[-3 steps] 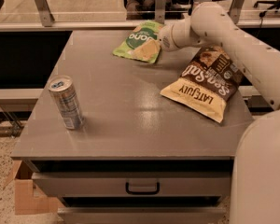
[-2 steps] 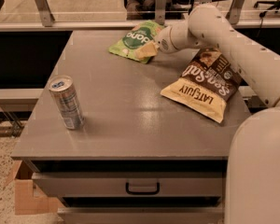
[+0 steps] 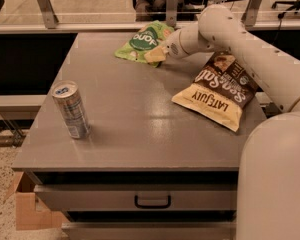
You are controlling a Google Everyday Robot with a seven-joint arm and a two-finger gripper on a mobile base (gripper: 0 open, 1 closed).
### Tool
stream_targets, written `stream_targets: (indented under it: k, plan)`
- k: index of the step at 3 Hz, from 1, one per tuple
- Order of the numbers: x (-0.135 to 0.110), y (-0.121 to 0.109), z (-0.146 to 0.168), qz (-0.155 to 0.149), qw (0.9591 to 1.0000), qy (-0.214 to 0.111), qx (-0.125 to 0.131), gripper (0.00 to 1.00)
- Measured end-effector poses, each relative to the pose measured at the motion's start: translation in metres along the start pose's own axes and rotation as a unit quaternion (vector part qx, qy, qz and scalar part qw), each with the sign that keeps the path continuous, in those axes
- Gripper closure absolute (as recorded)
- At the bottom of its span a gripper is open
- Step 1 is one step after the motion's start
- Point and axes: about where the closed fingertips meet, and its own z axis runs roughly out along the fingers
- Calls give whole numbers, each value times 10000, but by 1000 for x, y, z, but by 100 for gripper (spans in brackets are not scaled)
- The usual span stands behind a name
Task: Pick green rice chip bag
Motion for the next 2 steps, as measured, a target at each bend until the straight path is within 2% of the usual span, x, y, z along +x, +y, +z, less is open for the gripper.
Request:
stream_targets:
  k: [1,2]
  plan:
    - [-14,6,-16,-127,9997,-192,-95,100]
    - [-45,22,-54,-428,9965,-648,-320,100]
